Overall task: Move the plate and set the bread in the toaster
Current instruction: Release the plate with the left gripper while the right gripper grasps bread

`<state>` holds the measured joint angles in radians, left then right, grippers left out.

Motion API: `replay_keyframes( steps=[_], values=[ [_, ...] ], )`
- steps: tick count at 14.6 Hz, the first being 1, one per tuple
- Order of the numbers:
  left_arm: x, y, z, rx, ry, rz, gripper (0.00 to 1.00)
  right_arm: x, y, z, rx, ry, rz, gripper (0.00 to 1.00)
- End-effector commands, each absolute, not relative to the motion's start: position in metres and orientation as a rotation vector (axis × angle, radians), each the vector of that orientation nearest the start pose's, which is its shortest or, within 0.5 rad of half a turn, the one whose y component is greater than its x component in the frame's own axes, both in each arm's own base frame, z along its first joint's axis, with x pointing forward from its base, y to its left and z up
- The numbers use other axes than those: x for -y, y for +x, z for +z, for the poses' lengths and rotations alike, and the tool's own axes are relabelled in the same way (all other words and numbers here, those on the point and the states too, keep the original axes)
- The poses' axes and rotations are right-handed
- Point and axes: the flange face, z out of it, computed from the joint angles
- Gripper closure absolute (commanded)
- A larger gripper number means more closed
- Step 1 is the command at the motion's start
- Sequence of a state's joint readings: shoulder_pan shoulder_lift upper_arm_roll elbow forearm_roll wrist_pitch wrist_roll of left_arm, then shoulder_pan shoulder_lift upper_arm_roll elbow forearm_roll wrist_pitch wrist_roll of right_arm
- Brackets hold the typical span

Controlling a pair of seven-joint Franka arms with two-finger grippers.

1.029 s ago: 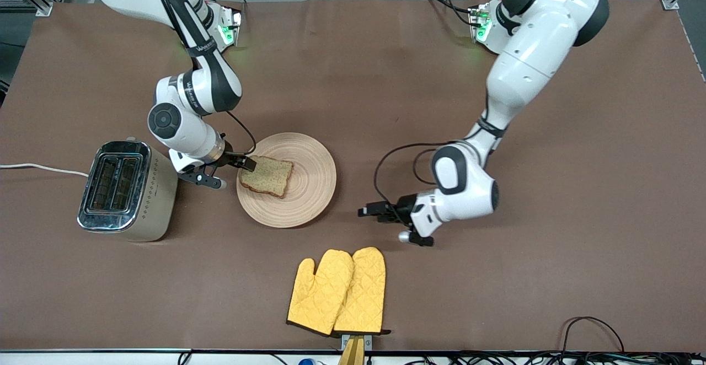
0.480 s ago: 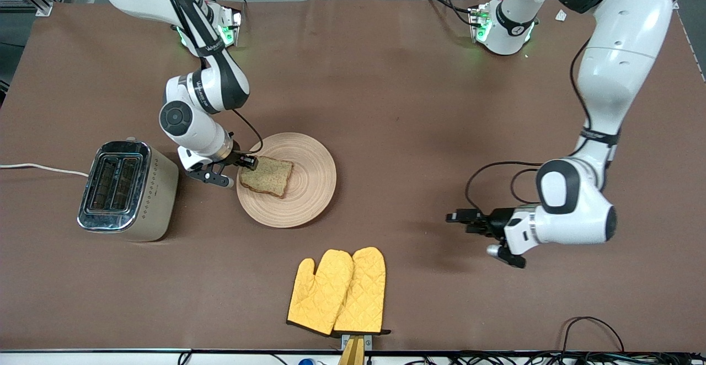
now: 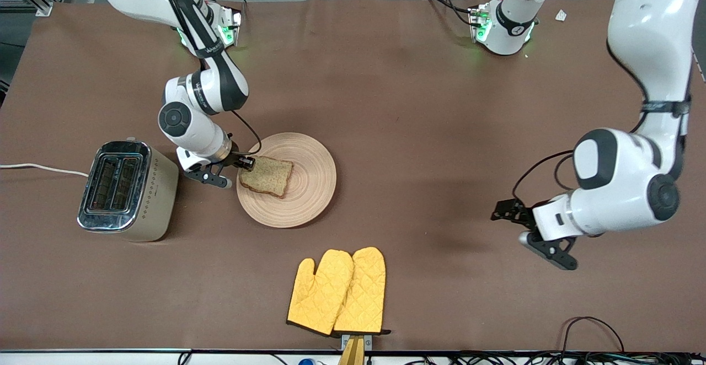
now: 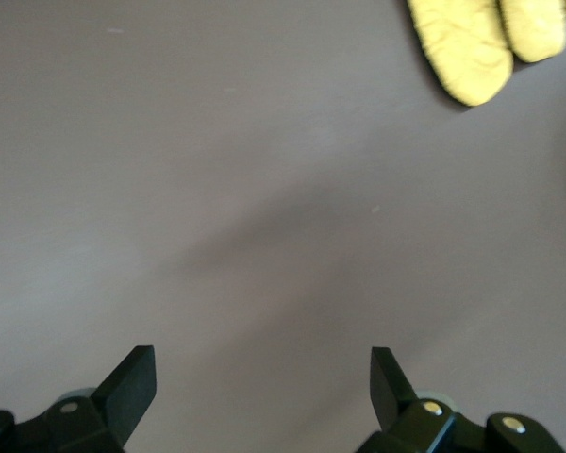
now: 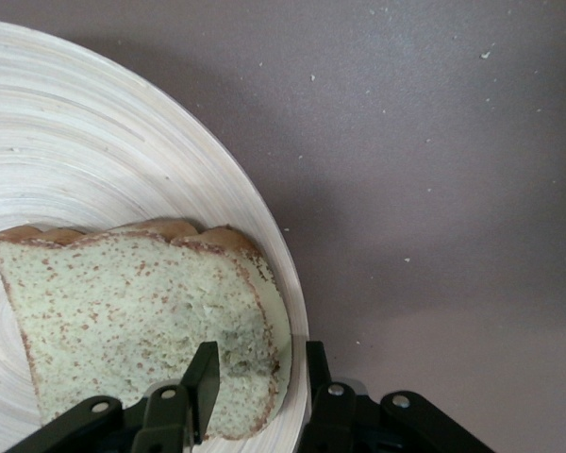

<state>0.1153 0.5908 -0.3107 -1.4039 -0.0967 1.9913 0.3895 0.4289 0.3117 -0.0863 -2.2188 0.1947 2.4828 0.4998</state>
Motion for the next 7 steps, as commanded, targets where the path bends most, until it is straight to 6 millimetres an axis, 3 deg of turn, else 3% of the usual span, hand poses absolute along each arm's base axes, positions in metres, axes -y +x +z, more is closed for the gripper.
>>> replay_keyframes(
  steps=[1, 3, 5, 7],
  values=[
    [0.075, 0.687, 0.426, -0.736, -3.229, -0.022, 0.00, -0.181, 0.512, 0.227, -0.500, -3.026, 0.104, 0.55],
    [0.061, 0.674, 0.466, -0.477, -3.225, 0.001, 0.00, -0.182, 0.512, 0.228, -0.498, -3.025, 0.100, 0.56],
    [0.055, 0.661, 0.505, -0.358, -3.171, -0.028, 0.00, -0.183, 0.511, 0.227, -0.491, -3.027, 0.102, 0.82],
    [0.045, 0.641, 0.544, -0.313, -3.162, -0.033, 0.00, -0.184, 0.511, 0.227, -0.489, -3.028, 0.102, 0.99]
  ],
)
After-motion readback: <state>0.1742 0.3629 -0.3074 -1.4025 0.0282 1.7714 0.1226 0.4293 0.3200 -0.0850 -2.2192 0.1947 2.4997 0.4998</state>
